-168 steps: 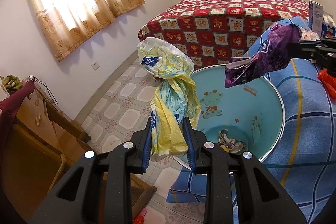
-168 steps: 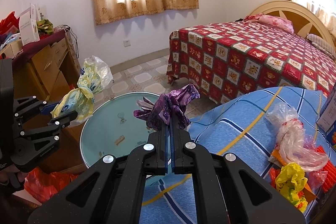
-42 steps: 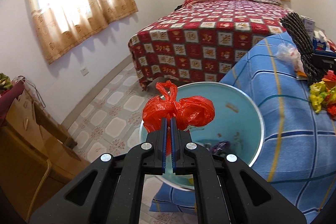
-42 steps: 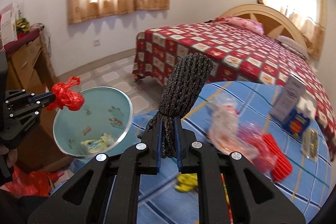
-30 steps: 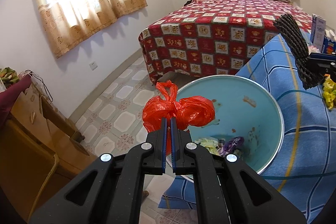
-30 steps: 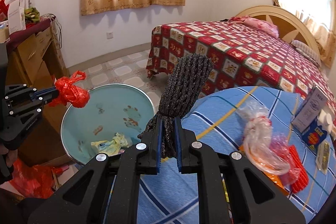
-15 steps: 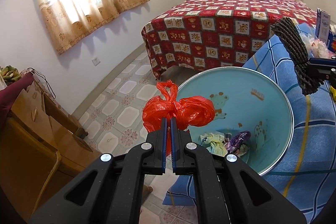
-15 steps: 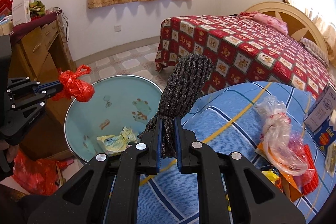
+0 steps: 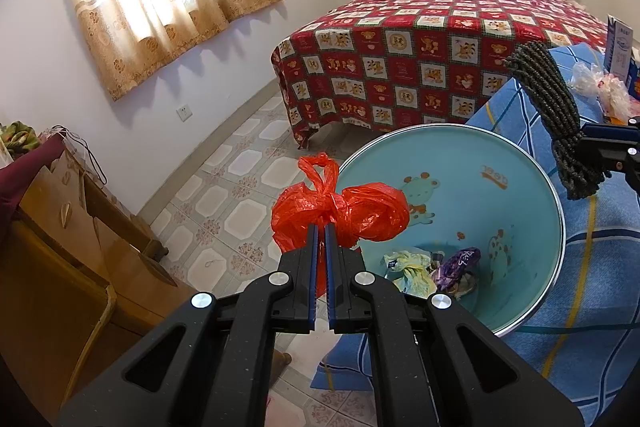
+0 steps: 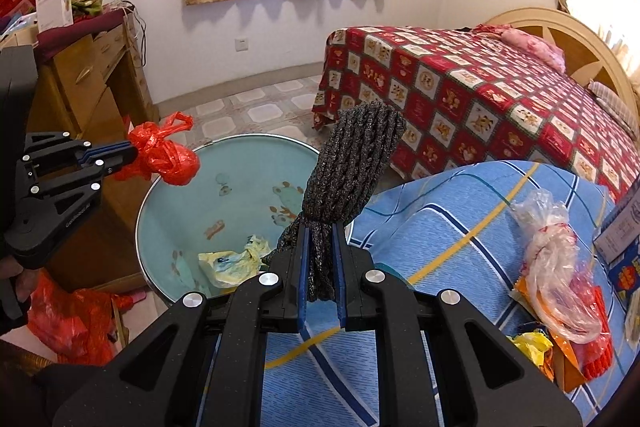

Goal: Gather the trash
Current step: 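Hold the red bag and black scrubber above the wastebasket with both tools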

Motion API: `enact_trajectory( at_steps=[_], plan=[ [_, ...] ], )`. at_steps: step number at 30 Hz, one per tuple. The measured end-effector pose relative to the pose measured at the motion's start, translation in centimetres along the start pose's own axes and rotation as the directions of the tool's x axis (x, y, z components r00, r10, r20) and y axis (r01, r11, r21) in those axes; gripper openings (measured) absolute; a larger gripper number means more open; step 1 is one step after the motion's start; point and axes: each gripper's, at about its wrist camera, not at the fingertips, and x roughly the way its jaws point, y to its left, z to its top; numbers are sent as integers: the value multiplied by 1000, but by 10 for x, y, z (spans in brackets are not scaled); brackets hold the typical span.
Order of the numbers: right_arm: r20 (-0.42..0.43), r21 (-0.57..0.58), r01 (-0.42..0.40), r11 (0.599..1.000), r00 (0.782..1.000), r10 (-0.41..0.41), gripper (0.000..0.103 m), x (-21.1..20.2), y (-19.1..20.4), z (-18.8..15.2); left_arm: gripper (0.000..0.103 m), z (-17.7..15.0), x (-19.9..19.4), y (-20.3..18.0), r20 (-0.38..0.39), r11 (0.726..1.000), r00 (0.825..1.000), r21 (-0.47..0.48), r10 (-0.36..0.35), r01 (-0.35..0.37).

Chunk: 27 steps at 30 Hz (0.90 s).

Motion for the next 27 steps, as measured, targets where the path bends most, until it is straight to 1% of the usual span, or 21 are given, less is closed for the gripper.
enact_trajectory(
  at_steps=[10,27],
  plan=[
    [-5,-19,-12,1000,1000,12,12,2,6,0,3,0,1,0,-1,1000,1000,0,-2,2],
    [-5,-20,-14,1000,1000,14,12,2,7,0,3,-1,1,0,-1,1000,1000,-2,-2,2]
  ],
)
